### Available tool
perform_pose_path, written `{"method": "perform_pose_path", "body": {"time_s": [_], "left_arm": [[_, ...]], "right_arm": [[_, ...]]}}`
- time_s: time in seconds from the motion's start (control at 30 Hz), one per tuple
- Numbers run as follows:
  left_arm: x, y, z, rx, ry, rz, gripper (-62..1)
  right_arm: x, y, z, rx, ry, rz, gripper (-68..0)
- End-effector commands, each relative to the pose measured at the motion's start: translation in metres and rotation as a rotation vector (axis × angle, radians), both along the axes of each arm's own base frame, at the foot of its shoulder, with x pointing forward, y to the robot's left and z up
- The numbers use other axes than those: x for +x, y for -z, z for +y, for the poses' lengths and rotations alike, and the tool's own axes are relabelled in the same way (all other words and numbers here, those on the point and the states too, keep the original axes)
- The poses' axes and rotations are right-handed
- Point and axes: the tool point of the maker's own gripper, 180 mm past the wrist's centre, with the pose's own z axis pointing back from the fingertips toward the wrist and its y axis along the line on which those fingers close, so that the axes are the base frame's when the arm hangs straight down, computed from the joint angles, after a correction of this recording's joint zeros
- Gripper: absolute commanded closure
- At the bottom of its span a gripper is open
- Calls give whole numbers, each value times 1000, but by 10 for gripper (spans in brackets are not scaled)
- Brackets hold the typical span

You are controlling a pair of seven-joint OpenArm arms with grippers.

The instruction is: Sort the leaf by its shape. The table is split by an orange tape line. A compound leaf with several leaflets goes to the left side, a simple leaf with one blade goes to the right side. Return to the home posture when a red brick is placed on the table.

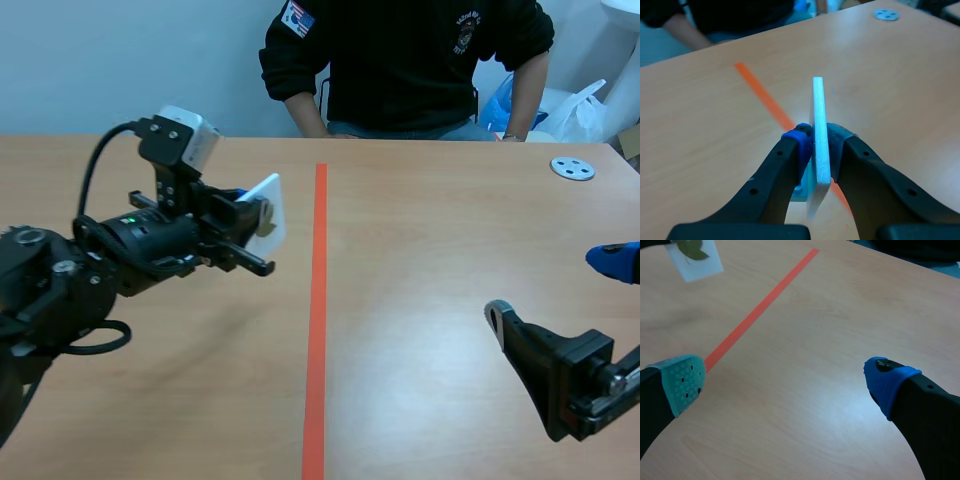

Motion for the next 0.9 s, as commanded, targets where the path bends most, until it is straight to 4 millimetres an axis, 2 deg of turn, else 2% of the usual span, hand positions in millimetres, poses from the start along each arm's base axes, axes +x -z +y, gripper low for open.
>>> {"method": "perform_pose_path", "body": {"time_s": [0.0,0.23,0.43,0.87], "left_arm": [[-2,0,12,-28,-29,10,-55],[-1,0,83,-81,-214,32,-55],[1,7,132,-40,-366,13,-55],[2,39,190,-52,-538,-28,-55]], "right_arm": [[5,-11,3,9,-12,-39,-679],[5,-11,3,9,-12,-39,-679],[5,-11,3,9,-12,-39,-679],[5,-11,3,9,-12,-39,-679]]}}
